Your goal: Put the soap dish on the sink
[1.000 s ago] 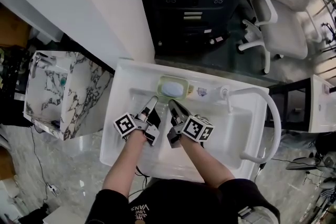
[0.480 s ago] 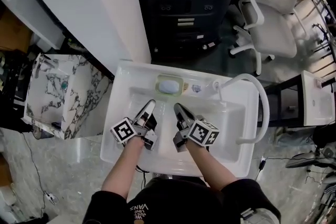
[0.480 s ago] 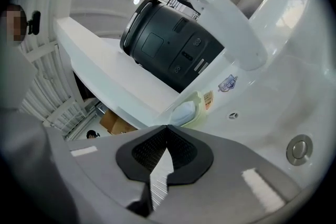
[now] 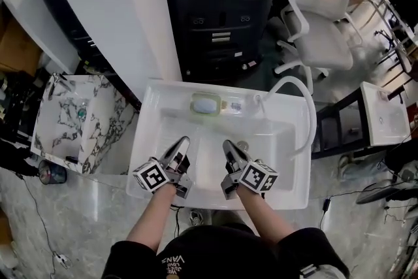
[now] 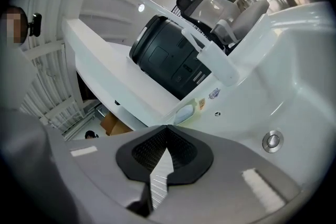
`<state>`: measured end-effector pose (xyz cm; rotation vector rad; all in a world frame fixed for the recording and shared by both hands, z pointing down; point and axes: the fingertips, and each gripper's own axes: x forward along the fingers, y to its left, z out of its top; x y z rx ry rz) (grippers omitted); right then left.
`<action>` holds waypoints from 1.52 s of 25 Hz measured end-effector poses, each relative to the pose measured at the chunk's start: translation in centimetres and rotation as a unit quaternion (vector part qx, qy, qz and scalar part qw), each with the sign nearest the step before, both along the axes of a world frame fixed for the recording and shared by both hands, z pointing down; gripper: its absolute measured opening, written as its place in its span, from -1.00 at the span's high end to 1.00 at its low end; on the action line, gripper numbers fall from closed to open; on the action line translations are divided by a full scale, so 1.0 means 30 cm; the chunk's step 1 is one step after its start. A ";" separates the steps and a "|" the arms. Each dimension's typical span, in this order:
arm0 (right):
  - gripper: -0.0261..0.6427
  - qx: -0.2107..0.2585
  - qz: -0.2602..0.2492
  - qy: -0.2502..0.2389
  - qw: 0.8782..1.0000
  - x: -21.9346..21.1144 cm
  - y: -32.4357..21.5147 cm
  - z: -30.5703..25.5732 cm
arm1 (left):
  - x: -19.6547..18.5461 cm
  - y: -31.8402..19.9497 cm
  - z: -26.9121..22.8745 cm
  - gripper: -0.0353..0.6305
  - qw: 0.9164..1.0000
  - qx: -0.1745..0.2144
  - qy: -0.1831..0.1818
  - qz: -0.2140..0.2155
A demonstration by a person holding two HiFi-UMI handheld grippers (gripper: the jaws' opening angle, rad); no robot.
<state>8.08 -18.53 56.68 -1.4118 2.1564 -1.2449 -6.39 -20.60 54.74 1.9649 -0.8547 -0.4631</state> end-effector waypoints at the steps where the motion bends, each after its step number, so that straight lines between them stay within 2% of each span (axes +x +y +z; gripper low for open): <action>1: 0.92 0.004 0.001 0.003 1.000 0.003 0.020 -0.010 | 0.001 0.020 -0.010 0.73 1.000 0.005 -0.007 0.004; 8: 0.91 0.024 0.000 0.023 0.999 0.004 0.162 -0.061 | -0.003 0.159 -0.042 0.74 0.999 0.025 -0.022 0.025; 15: 0.92 0.032 0.005 0.046 0.998 0.015 0.291 -0.080 | -0.022 0.291 -0.043 0.73 0.995 0.041 -0.084 0.043; 26: 0.92 0.033 0.007 0.047 0.998 -0.031 0.479 -0.099 | -0.066 0.525 -0.031 0.73 0.991 0.046 -0.111 0.065; 38: 0.92 0.013 -0.001 0.080 0.997 -0.051 0.679 -0.045 | -0.128 0.756 0.031 0.73 0.986 0.033 -0.143 0.085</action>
